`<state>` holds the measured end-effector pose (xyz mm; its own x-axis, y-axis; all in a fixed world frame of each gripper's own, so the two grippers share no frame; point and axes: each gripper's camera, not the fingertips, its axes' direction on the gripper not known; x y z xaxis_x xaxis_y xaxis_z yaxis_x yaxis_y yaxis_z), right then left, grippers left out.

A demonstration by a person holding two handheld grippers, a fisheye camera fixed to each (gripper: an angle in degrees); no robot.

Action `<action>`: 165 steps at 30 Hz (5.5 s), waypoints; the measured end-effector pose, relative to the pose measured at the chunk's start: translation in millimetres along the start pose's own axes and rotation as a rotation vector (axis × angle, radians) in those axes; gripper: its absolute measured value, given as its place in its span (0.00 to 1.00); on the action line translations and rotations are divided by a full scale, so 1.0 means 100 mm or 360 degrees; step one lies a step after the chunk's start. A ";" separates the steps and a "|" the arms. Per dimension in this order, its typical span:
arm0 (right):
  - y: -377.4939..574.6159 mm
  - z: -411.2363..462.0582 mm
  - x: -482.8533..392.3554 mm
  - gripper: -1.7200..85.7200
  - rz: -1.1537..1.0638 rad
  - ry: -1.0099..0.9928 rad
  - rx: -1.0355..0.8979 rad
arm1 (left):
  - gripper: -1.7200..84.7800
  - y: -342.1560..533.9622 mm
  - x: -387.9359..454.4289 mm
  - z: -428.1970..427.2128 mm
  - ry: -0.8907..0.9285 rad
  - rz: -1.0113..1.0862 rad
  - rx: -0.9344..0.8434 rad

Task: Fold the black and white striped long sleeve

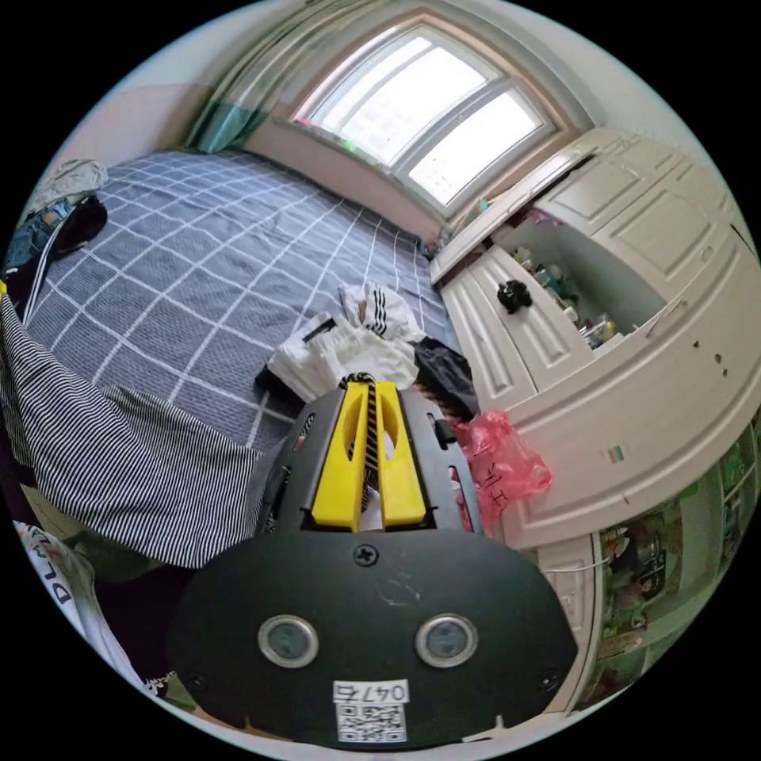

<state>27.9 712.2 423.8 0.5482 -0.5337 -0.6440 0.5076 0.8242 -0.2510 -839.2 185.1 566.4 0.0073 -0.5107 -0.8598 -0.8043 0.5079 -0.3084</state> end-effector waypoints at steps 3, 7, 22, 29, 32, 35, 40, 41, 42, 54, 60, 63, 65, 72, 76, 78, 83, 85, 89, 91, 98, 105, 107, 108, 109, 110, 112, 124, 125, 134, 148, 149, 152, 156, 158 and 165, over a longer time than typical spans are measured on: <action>0.16 0.49 -0.07 0.03 -0.0027 -0.0076 -0.0139 | 0.01 -0.07 -0.44 0.57 0.0154 -0.0224 -0.0191; 0.41 0.82 -0.34 0.10 -0.0045 -0.0236 -0.0031 | 0.02 0.03 -0.92 1.06 -0.0002 -0.0537 -0.0371; 0.92 -0.39 -2.31 0.20 -0.0961 -0.1185 0.0670 | 0.08 0.45 -0.88 0.19 -0.0397 -0.0813 0.0119; 0.94 -0.26 -3.09 0.21 -0.1393 -0.1041 0.0490 | 0.01 0.68 -1.26 0.44 -0.0581 -0.1159 -0.0323; 0.98 -0.17 -3.26 0.21 -0.1536 -0.0791 0.0448 | 0.01 0.60 -1.27 0.52 -0.0893 -0.1131 -0.0582; 0.94 -0.17 -3.22 0.21 -0.1536 -0.0809 0.0451 | 0.01 0.61 -1.28 0.37 -0.1439 -0.1216 -0.0784; 0.77 -0.06 -2.88 0.21 -0.1319 -0.1170 0.0440 | 0.01 0.74 -1.23 -0.18 -0.1296 -0.1397 -0.0482; 0.72 0.02 -2.80 0.21 -0.1243 -0.1265 0.0403 | 0.02 0.69 -1.13 -0.27 -0.1011 -0.1354 -0.0257; 0.69 0.06 -2.77 0.21 -0.1208 -0.1308 0.0385 | 0.02 0.61 -1.03 -0.28 -0.0691 -0.1268 -0.0071; 0.68 0.46 -2.41 0.21 -0.0951 -0.1523 0.0347 | 0.18 -0.22 -0.54 1.16 -0.0793 -0.0976 -0.0807; 0.69 0.60 -2.26 0.21 -0.0903 -0.1599 0.0350 | 0.03 -0.25 -0.63 0.48 -0.0794 -0.1054 -0.0512; 0.68 0.64 -2.20 0.20 -0.0913 -0.1598 0.0344 | 0.03 -0.33 -0.85 -0.21 -0.1208 -0.1195 -0.0403; 0.67 0.64 -2.16 0.20 -0.0926 -0.1571 0.0345 | 0.03 -0.36 -0.97 -0.72 -0.1434 -0.1318 -0.0318; 0.65 0.66 -2.04 0.20 -0.0873 -0.1559 0.0380 | 0.25 0.02 -1.09 -1.74 -0.1747 -0.1817 -0.0255; 0.65 0.64 -1.91 0.20 -0.0885 -0.1599 0.0433 | 0.25 -0.03 -0.74 -1.59 -0.1474 -0.1601 -0.0203; 0.67 0.61 -1.82 0.19 -0.0891 -0.1581 0.0494 | 0.23 -0.27 -0.33 -1.13 -0.1149 -0.1244 -0.0278; 0.66 0.67 -1.77 0.19 -0.0959 -0.1487 0.0427 | 0.23 -0.74 0.75 0.26 -0.0509 -0.0434 -0.0384; 0.59 0.67 -1.68 0.18 -0.0909 -0.1555 0.0441 | 0.26 -0.90 1.12 0.74 -0.0323 -0.0187 -0.0347; 0.41 0.53 -1.43 0.18 -0.0944 -0.1627 0.0488 | 0.30 -1.22 1.67 1.53 -0.0133 0.0256 -0.0475; 0.36 0.49 -1.32 0.17 -0.0967 -0.1651 0.0511 | 0.18 -1.29 1.78 1.70 -0.0126 0.0366 -0.0542; 0.38 0.49 -0.46 0.15 -0.0720 -0.1563 0.0672 | 0.06 -1.32 1.78 1.49 -0.0283 0.0398 -0.0531; 1.04 0.77 -0.15 0.12 -0.0634 -0.1274 0.0256 | 0.05 -1.03 1.59 0.58 -0.0246 0.0083 -0.0123; 1.25 0.93 -0.32 0.10 -0.0690 -0.1149 0.0075 | 0.04 -0.96 1.67 0.38 -0.0285 0.0069 -0.0055; 1.29 0.96 -0.36 0.10 -0.0713 -0.1126 0.0045 | 0.04 -0.91 1.74 0.26 -0.0320 0.0071 -0.0022; 1.34 1.03 -0.44 0.09 -0.0754 -0.1090 -0.0015 | 0.04 -0.89 1.77 0.20 -0.0340 0.0070 -0.0008; 1.31 1.07 -0.51 0.09 -0.0818 -0.1059 -0.0128 | 0.04 -0.85 1.84 0.09 -0.0380 0.0065 0.0018; 1.24 1.09 -0.62 0.05 -0.0927 -0.0952 -0.0197 | 0.04 -0.78 1.93 -0.09 -0.0434 0.0027 0.0065; 0.60 0.15 0.46 0.02 -0.0421 -0.0556 0.0429 | 0.04 -0.07 2.29 -1.36 -0.0541 -0.0189 0.0359; 0.43 0.17 0.47 0.02 -0.0430 -0.0529 0.0469 | 0.04 0.01 2.22 -1.40 -0.0538 -0.0249 0.0371; -0.56 1.01 -0.18 0.08 -0.0583 -0.0839 0.0503 | 0.04 0.61 1.42 -1.05 -0.0507 -0.0703 0.0274; 1.06 1.52 -0.18 0.05 -0.0973 -0.0959 0.0007 | 0.03 0.82 1.17 -1.16 -0.0510 -0.0784 0.0472; 1.02 1.57 -0.20 0.04 -0.0978 -0.1006 -0.0020 | 0.03 0.79 1.22 -1.20 -0.0536 -0.0772 0.0470; 0.90 1.55 -0.11 0.02 -0.0895 -0.1026 -0.0048 | 0.03 0.72 1.40 -1.34 -0.0627 -0.0709 0.0465; 0.83 1.23 0.16 0.02 -0.0723 -0.0796 0.0088 | 0.03 0.72 1.64 -1.59 -0.0672 -0.0645 0.0545; 0.81 0.86 0.44 0.02 -0.0545 -0.0632 0.0220 | 0.03 0.77 1.72 -1.72 -0.0674 -0.0637 0.0605; 0.70 -0.12 1.00 0.02 -0.0297 -0.0178 0.0449 | 0.03 0.93 2.04 -2.19 -0.0829 -0.0572 0.0721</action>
<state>110.2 718.8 332.6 0.4899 -0.7006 -0.5187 0.7610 0.6340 -0.1375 -1042.5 -23.6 450.8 0.5900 -0.3629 -0.7212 -0.3794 0.6639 -0.6444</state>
